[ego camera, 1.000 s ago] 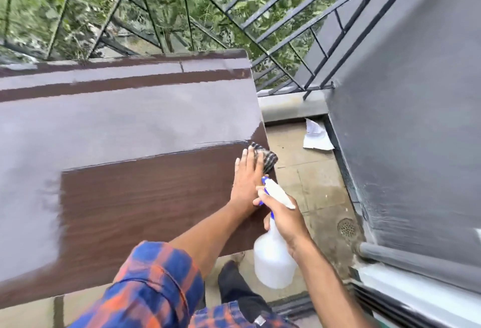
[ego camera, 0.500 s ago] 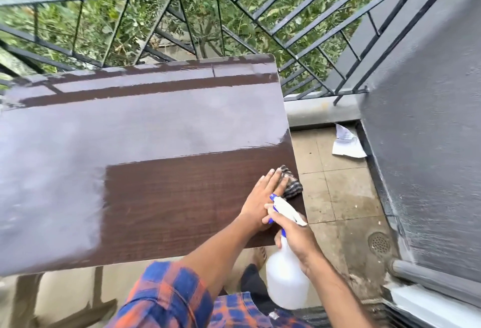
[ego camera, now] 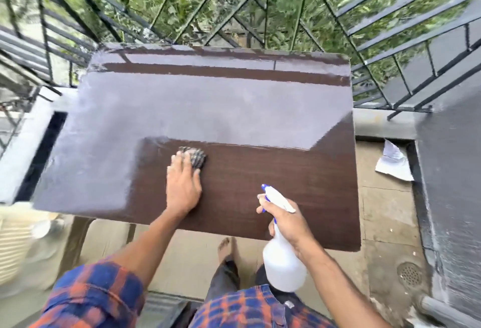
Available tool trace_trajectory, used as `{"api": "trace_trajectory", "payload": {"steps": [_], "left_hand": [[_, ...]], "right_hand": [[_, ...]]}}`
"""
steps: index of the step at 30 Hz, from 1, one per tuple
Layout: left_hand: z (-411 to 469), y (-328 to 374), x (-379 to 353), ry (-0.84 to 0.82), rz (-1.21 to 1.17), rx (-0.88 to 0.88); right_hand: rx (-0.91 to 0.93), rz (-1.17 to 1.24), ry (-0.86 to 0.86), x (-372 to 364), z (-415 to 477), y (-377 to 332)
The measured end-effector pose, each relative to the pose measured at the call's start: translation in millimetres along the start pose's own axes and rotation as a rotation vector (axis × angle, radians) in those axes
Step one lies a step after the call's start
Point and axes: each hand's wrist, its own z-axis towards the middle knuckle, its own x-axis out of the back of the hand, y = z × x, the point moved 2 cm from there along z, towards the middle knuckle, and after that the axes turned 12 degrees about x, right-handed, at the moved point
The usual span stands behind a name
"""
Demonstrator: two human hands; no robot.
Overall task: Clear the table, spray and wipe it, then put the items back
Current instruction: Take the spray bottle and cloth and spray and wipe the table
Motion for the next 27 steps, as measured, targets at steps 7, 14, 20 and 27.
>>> {"api": "trace_trajectory", "payload": {"steps": [7, 14, 20, 27], "left_hand": [[-13.9, -97.9, 24.1, 0.138, -0.084, 0.383], [-62.3, -34.6, -2.4, 0.161, -0.279, 0.554], [-121.6, 59.6, -39.0, 0.001, -0.275, 0.287], [-158.2, 163.0, -76.1, -0.182, -0.129, -0.085]], "right_hand": [[0.02, -0.061, -0.094, -55.6, 0.0, 0.3], [0.029, -0.101, -0.049, -59.7, -8.3, 9.0], [0.042, -0.058, 0.074, -25.6, -16.0, 5.4], [0.037, 0.043, 0.344, 62.9, -39.1, 16.9]]}}
